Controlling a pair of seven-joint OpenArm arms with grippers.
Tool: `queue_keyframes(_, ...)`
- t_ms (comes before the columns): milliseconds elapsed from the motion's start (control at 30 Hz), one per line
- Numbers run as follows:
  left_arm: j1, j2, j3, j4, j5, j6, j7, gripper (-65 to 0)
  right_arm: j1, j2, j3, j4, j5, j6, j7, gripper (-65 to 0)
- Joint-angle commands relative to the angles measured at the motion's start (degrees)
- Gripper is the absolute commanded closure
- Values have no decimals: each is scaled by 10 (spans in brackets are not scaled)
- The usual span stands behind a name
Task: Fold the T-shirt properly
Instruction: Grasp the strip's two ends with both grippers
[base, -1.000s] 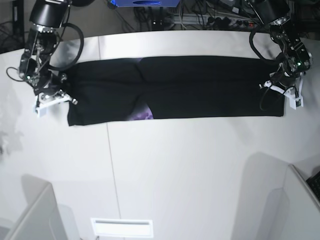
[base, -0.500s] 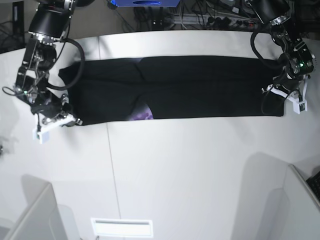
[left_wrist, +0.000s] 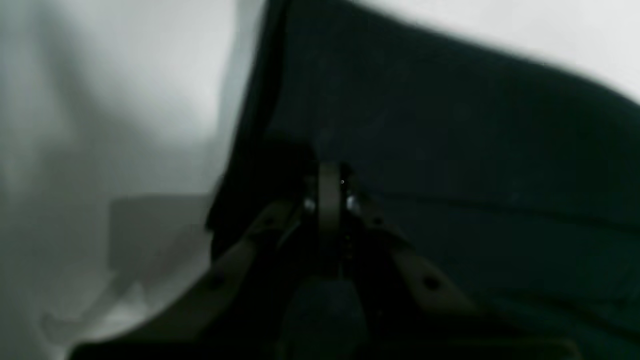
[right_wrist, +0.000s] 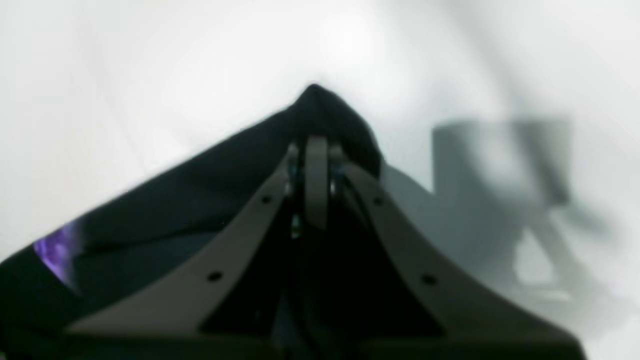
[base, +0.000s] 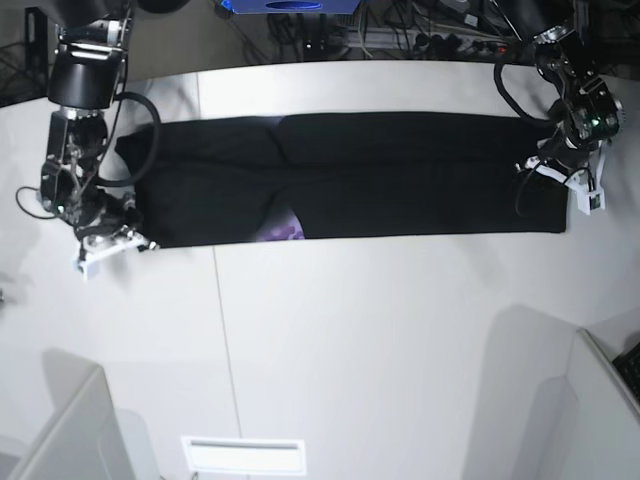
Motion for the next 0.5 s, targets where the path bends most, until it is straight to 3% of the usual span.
queue_keyframes(0, -2, -10, -2, 10, -6, 0, -9, 0, 11, 12, 3, -2, -10, -4, 11, 0)
queue_keyframes(200, -2, -10, -4, 22, -11, 0, -6, 0, 0, 15, 7, 33, -7, -4, 7, 0)
queue_keyframes(367, 7, -9, -29, 79, -13, -4, -5, 0, -41, 12, 6, 183, -6, -4, -18, 0)
queue_keyframes(467, 12, -10, -51, 116, -23, -5, -3, 0, -71, -8, 8, 283, -6, -4, -41, 0)
